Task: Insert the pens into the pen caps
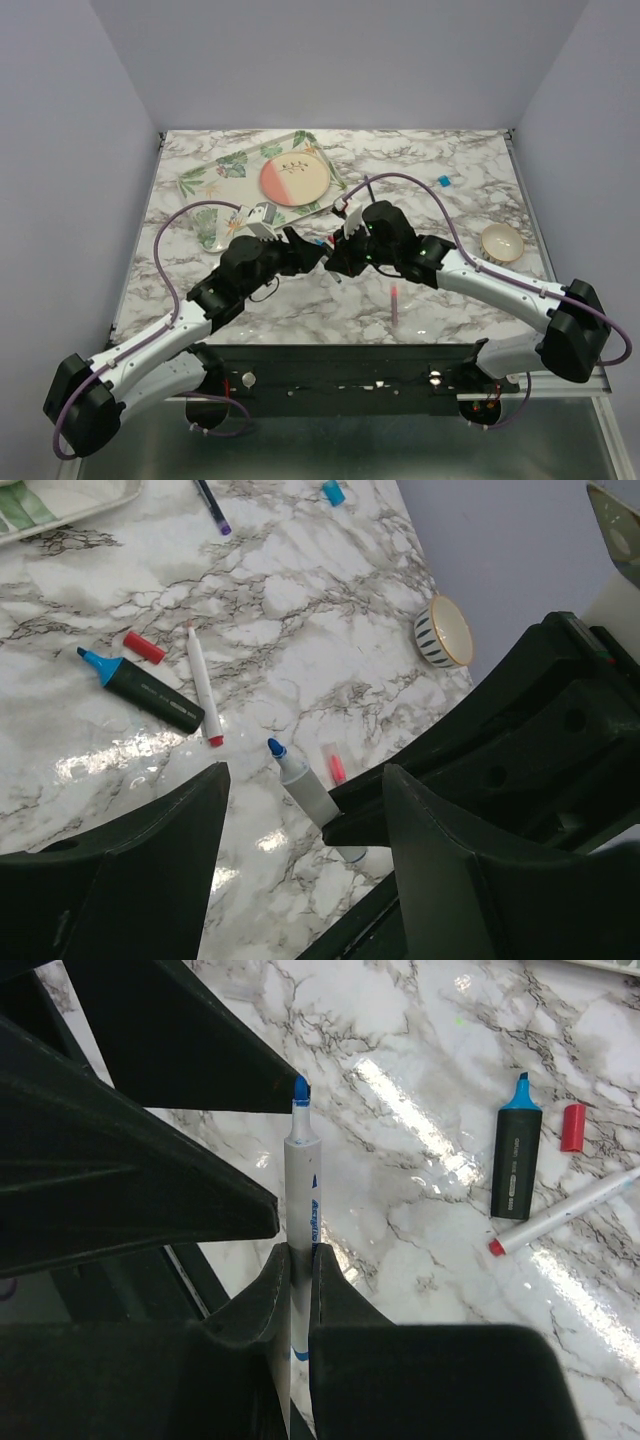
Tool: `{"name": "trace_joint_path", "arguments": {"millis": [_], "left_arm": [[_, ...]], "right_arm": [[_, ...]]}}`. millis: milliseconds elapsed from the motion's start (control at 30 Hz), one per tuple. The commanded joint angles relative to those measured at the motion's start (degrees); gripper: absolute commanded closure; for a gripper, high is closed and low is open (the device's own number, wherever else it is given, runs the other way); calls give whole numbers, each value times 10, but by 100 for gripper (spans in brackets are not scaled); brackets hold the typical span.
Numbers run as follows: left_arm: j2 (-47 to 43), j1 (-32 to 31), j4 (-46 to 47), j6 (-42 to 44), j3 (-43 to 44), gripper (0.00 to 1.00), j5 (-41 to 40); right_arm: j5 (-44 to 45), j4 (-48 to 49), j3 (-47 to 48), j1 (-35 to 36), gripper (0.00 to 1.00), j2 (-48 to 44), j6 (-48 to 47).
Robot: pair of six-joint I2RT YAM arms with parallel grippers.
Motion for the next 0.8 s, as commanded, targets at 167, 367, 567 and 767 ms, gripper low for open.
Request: {"name": "trace_joint_path", "arguments": {"millis": [167,367,567,767], "left_arm": [[32,2,40,6,5,40,43],[64,2,47,-5,13,59,55],[83,2,66,-25,15,100,71],[79,3,72,-23,28,100,107]], "right_arm": [[-8,44,-34,7,99,-26,33],[-10,54,-38,8,99,-35,47],[-1,55,-46,8,99,-51,66],[-43,51,-67,8,58,-73,99]]}}
